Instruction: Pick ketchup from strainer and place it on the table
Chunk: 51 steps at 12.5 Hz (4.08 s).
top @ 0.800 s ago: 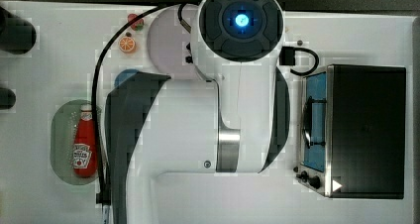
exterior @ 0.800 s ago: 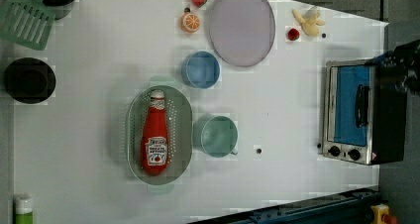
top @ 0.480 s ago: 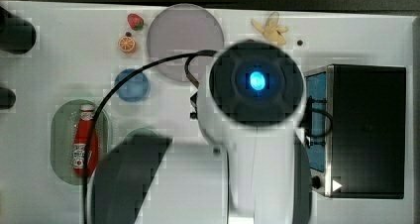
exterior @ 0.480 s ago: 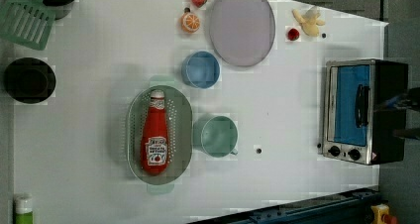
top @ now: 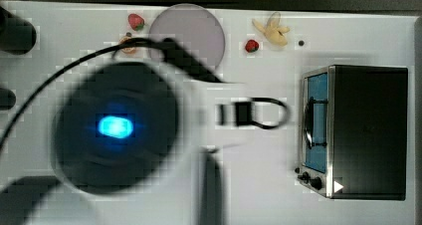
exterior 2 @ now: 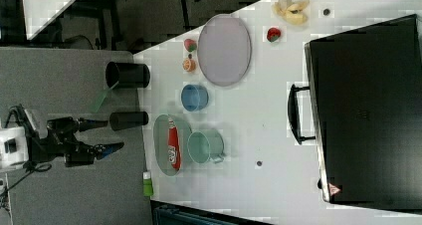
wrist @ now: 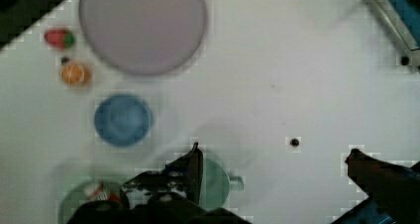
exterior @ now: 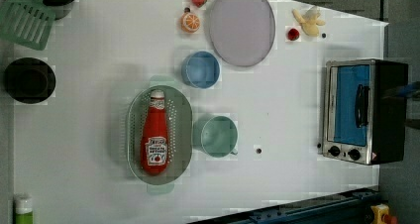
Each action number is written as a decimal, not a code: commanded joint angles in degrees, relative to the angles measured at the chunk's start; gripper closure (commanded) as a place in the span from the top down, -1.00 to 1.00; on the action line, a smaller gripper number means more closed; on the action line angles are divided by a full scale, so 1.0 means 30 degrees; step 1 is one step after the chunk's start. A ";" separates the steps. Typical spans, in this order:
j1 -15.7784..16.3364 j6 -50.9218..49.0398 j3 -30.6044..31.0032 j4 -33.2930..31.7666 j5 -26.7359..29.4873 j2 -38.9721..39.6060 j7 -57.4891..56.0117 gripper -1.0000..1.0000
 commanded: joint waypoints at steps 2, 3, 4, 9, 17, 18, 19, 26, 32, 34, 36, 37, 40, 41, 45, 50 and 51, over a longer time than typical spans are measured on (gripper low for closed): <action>0.1032 0.0993 0.4196 -0.0555 0.0252 0.1459 0.0934 1.00; 0.1060 0.1390 0.5133 -0.0591 0.0252 0.1791 0.0933 1.00; 0.1089 0.1811 0.6043 -0.0672 0.0252 0.2181 0.0933 1.00; 0.1177 0.5974 0.9524 -0.2521 0.0194 0.4392 0.0986 1.00; 0.1543 1.5843 1.0381 -0.8448 -0.2915 0.7644 0.2515 1.00; 0.1637 1.6697 1.0353 -0.8735 -0.3211 0.8278 0.2765 1.00; 0.1700 1.7365 1.0316 -0.8851 -0.3451 0.8995 0.3067 1.00; 0.2041 1.9406 0.9423 -0.8469 -0.7385 1.3153 0.5795 1.00; 0.3608 1.9554 0.7797 -0.7036 -0.9308 1.5422 0.7206 0.68; 0.3855 1.9626 0.7559 -0.6868 -0.9305 1.5554 0.7205 0.21; 0.3769 1.9604 0.7681 -0.6909 -0.9262 1.5107 0.7202 0.21; 0.3601 1.9557 0.7939 -0.7020 -0.9117 1.4652 0.7204 0.21; 0.2482 1.9209 0.9584 -0.7295 -0.7652 1.2536 0.7205 0.21; 0.1985 1.8956 1.0219 -0.7249 -0.6557 1.1690 0.7203 0.21; 0.0112 1.6007 1.1968 -0.6326 -0.2563 0.8510 0.6526 0.21; -0.1883 0.9669 1.1478 -0.3558 0.0821 0.6479 0.1287 0.21; -0.2333 0.8944 1.1079 -0.3005 0.0827 0.6325 0.0626 0.21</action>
